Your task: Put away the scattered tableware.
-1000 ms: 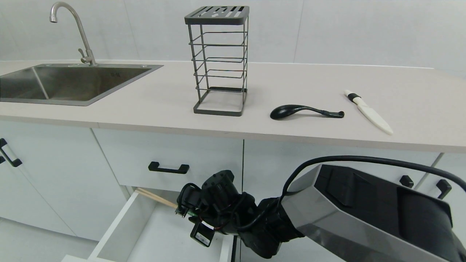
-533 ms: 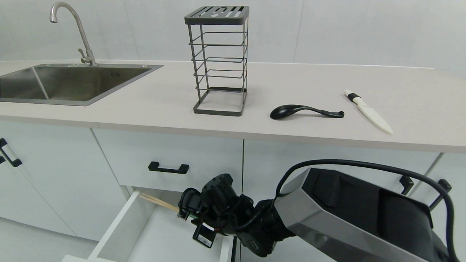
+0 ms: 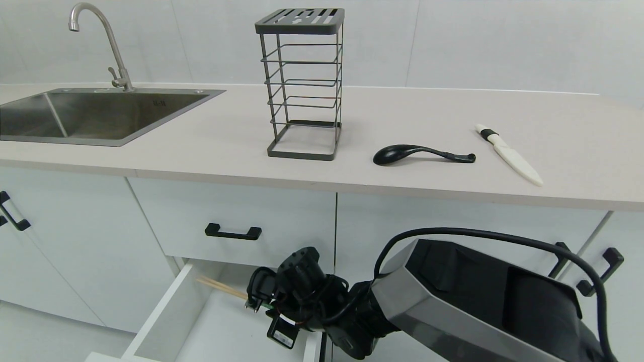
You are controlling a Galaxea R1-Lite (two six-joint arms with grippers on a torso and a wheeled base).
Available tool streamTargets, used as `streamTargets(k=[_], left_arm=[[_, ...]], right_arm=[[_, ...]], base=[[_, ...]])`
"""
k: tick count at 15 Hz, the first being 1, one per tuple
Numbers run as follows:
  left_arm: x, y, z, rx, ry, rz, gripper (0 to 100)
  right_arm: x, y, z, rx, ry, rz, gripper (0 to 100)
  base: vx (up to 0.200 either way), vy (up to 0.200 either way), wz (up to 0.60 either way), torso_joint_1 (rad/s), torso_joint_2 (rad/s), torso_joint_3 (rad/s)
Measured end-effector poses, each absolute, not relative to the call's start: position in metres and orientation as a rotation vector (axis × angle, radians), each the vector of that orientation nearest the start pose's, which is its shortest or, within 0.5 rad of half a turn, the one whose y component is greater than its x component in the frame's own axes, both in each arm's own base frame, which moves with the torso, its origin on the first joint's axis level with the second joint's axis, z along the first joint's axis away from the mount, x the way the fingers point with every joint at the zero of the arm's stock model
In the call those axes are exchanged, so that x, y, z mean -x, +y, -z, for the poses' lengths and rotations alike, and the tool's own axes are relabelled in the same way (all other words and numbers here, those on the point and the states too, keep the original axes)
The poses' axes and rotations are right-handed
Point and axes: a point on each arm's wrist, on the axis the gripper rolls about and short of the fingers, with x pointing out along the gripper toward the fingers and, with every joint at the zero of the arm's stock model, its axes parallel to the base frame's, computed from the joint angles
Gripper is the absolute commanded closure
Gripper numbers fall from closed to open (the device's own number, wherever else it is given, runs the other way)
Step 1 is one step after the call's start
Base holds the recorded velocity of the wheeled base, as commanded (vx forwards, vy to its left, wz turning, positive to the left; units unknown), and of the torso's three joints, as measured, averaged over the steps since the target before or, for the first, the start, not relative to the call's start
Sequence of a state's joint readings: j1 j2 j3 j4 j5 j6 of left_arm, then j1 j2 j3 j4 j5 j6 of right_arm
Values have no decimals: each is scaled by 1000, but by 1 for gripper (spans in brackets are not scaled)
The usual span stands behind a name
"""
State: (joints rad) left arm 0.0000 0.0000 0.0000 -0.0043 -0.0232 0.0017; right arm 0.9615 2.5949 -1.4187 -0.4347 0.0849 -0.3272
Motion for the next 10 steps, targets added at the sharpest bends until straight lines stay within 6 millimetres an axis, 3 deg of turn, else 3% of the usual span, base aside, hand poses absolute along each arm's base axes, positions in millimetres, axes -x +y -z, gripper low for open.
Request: streamTargets(k=[9, 10], left_arm=[[23, -1, -76, -1, -4, 23, 0], [23, -1, -76, -2, -4, 23, 0]], right_arm=[[-249, 402, 56, 631, 529, -1152, 100], [-248, 402, 57, 634, 529, -1147, 0]], base=[[0, 0, 0, 0, 0, 0], [0, 0, 0, 0, 0, 0]])
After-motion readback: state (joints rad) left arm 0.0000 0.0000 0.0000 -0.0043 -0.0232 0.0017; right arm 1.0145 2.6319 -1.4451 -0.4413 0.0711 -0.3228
